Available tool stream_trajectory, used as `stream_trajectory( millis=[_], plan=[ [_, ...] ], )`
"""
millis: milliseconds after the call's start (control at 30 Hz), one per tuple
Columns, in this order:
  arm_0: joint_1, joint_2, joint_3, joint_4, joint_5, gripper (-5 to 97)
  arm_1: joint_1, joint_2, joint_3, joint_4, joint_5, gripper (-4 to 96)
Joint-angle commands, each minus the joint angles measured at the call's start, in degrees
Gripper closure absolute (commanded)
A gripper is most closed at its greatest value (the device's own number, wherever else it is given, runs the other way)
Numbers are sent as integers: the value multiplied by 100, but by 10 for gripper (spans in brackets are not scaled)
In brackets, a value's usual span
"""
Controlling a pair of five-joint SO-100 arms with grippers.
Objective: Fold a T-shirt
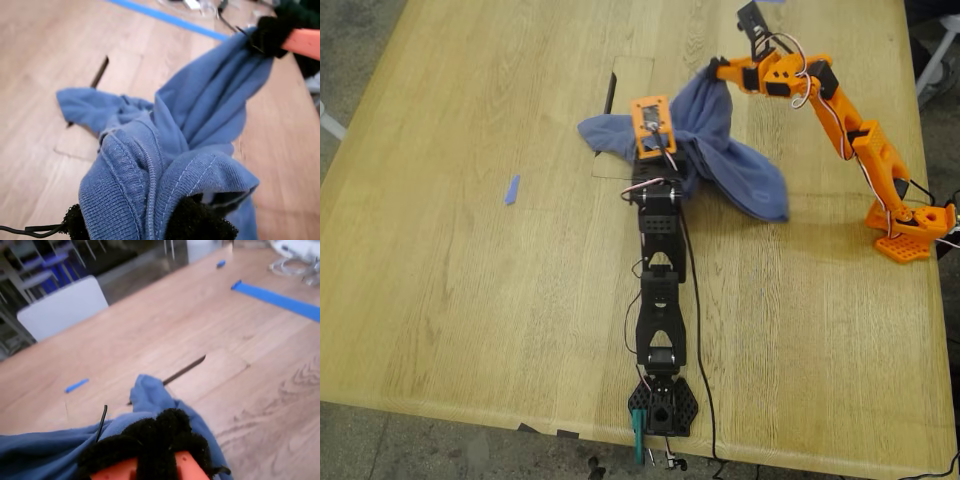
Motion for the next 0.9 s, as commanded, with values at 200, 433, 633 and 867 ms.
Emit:
stream_trajectory(
  millis=[200,433,633,867],
  plan=[
    [-615,1459,-105,-1222,9,918,193,844,-114,-1204,-70,915],
    [-1195,2039,-97,-114,-35,918,554,1450,-114,-404,-97,915],
    [-1389,2540,255,88,-35,918,738,2030,-44,343,-97,916],
    [-1301,2769,264,35,-123,918,615,2558,26,624,-105,916]
  ],
)
